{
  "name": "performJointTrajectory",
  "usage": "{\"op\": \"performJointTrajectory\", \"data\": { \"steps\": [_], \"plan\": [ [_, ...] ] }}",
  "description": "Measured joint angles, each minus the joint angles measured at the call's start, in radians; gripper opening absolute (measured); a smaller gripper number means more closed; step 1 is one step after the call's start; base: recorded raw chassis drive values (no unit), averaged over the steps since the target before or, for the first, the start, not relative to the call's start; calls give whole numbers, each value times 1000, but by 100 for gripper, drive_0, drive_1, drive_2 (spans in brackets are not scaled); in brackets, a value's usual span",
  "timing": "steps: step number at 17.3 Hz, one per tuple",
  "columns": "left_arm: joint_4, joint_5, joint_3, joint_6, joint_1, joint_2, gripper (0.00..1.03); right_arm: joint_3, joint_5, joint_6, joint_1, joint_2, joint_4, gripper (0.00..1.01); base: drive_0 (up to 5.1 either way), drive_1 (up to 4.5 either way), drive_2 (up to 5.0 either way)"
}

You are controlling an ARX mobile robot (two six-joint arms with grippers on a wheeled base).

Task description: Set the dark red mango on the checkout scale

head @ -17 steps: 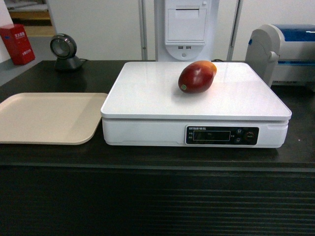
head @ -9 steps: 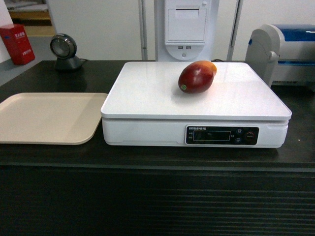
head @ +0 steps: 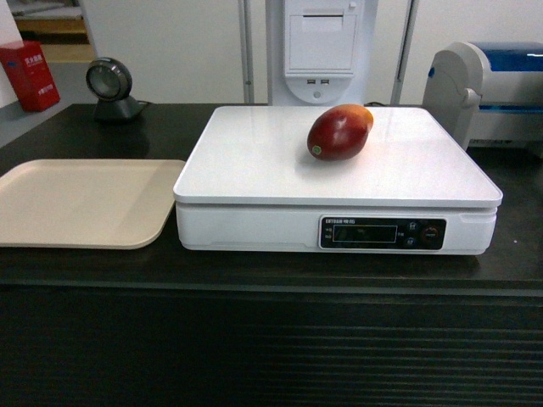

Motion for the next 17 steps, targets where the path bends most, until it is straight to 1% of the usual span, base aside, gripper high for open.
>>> {"op": "performJointTrajectory", "data": {
  "steps": [17],
  "plan": [
    [1,0,0,0,0,0,98,0,0,0,0,0,-1,98,0,0,0]
  ]
}}
